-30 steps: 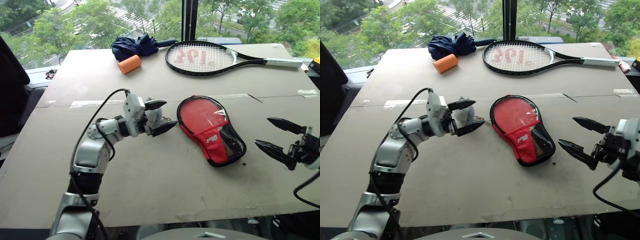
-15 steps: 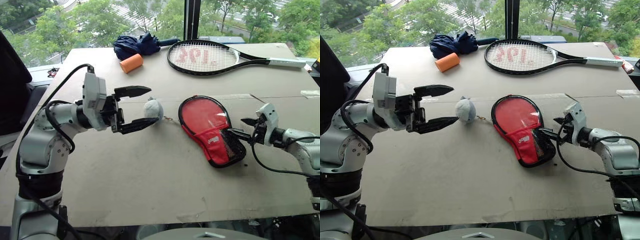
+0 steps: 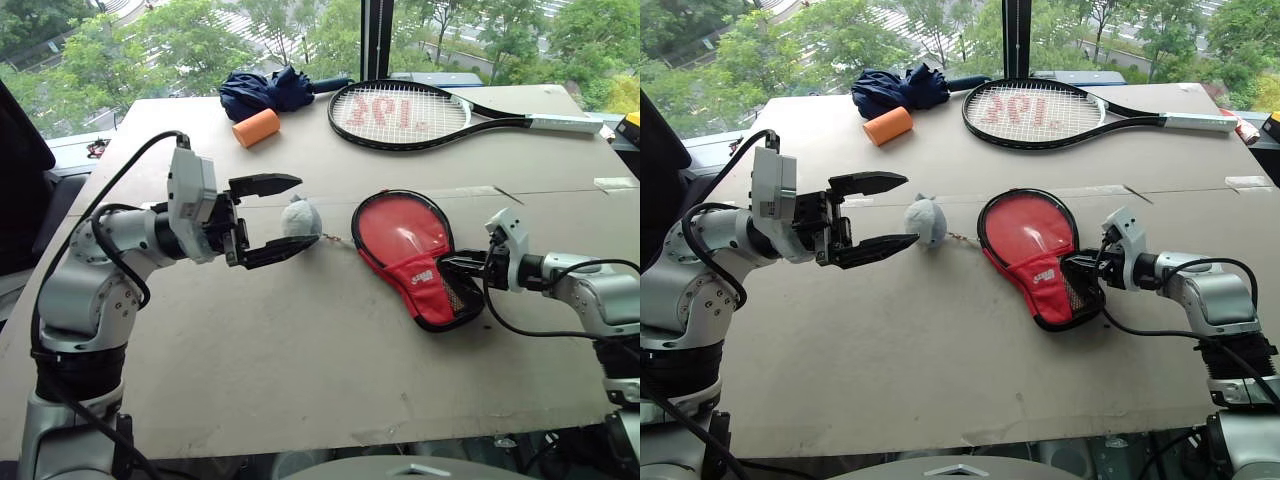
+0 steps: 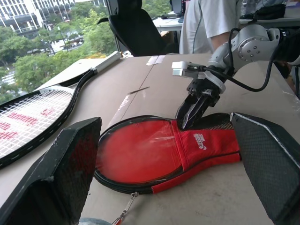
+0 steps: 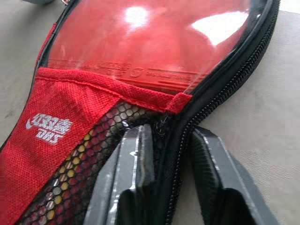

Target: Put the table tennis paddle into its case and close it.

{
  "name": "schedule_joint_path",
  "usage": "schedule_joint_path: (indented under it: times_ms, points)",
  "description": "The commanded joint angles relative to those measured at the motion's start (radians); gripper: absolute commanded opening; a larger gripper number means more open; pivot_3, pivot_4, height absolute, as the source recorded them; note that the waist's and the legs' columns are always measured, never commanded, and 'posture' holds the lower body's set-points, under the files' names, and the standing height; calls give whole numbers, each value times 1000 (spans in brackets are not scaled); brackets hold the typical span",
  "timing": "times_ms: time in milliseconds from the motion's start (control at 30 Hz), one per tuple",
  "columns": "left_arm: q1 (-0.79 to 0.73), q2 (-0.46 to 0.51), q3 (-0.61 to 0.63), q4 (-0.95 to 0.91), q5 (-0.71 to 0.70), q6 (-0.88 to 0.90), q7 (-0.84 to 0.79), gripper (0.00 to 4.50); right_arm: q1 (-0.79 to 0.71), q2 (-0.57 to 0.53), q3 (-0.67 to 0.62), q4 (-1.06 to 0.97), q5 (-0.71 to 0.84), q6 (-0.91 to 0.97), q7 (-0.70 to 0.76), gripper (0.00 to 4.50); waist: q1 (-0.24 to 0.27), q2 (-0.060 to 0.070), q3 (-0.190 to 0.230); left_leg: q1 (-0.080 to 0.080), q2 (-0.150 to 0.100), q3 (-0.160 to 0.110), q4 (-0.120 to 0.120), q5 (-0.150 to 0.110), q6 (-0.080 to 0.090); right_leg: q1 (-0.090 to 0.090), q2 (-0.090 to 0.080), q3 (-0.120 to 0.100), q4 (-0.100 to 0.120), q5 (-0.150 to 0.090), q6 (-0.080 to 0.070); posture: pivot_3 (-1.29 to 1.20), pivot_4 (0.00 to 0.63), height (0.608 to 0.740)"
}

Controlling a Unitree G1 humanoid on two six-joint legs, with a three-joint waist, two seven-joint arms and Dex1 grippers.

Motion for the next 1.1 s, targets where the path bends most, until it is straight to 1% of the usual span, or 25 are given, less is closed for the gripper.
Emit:
schedule_joint_path:
  times_ms: [33, 200, 267, 367, 467, 533, 600, 633, 733, 833, 933, 1033, 1067, 1100]
  points:
    - [-10, 14, 17, -30, 4, -20, 4, 4500, 21, 3, 30, -44, 0, 45, -5, 107, 0, 0, 0, 0, 0, 0, 0, 0, 0, 0, 0, 0, 0, 0, 0, 0, 150, 740]
    - [-11, 16, 16, -29, 4, -22, 4, 4500, 54, 30, -64, -110, 71, 172, -79, 107, 5, 0, 0, 0, 0, 0, 0, 0, 0, 0, 0, 0, 0, 0, 0, 0, 150, 740]
    - [-7, 16, 13, -32, 3, -21, 3, 4500, 96, 67, -163, -175, 131, 283, -160, 107, 6, 0, 0, 0, 0, 0, 0, 0, 0, 0, 0, 0, 0, 0, 0, 0, 150, 740]
    - [1, 16, 8, -35, 5, -24, -1, 4500, 171, 163, -329, -323, 229, 484, -300, 107, 12, 0, 0, -1, 0, -2, -1, 0, 0, 0, 0, -2, -1, 0, 0, 0, 150, 740]
    - [-1, 14, 1, -28, 7, -26, -8, 4500, 236, 321, -491, -509, 279, 673, -451, 107, 10, 0, 0, -2, 0, -2, -1, 0, 0, -1, 0, -1, -1, 0, 0, 0, 150, 740]
    - [-7, 12, -8, -18, 11, -30, -20, 4500, 276, 474, -585, -641, 279, 797, -544, 107, 9, 0, 0, -2, 0, -2, -1, 0, 0, -2, 0, -1, 0, 0, 0, 0, 150, 740]
    - [-10, 10, -12, -12, 15, -31, -27, 4500, 311, 561, -618, -713, 297, 834, -612, 107, 9, 1, 0, -2, -1, -2, -2, 0, 0, -2, 0, -1, 1, 0, 0, 0, 150, 740]
    - [-13, 9, -14, -9, 14, -30, -30, 4500, 338, 625, -633, -748, 322, 834, -661, 107, 8, 1, 0, -2, 0, -2, -2, 0, -1, -2, 0, -1, 1, 0, 0, 0, 150, 740]
    - [-16, 8, -21, -2, 16, -33, -43, 4500, 390, 761, -662, -813, 385, 834, -783, 107, 5, 1, 0, -1, -1, -1, -2, 0, -1, -4, 0, 1, 2, 0, 0, 0, 150, 740]
    - [-17, 7, -26, 4, 20, -38, -50, 4500, 405, 830, -679, -831, 454, 834, -867, 107, 4, 1, 0, -2, -1, 3, -2, 0, -1, -7, 0, 5, 5, 0, 0, 0, 150, 740]
    - [-18, 5, -32, 8, 24, -43, -53, 4500, 415, 818, -677, -817, 547, 834, -927, 107, 4, 1, 0, -1, -1, 3, -2, 0, -1, -8, 0, 5, 5, 0, 0, 0, 150, 740]
    - [-10, 3, -36, 6, 27, -47, -55, 4500, 396, 706, -666, -792, 597, 834, -926, 107, 1, 1, 0, -2, -1, 3, -3, 0, -1, -8, 0, 5, 5, 0, 0, 0, 150, 740]
    - [-7, 2, -36, 5, 29, -49, -53, 4500, 376, 652, -665, -787, 599, 834, -898, 107, 0, 1, 0, -2, -1, 4, -3, 0, -1, -8, 0, 6, 5, 0, 0, 0, 150, 740]
    - [-3, 1, -35, 3, 31, -47, -49, 4500, 359, 592, -658, -784, 600, 829, -865, 380, 0, 1, 0, -2, -1, 5, -2, 0, 0, -8, 0, 6, 5, 0, 0, 0, 150, 740]
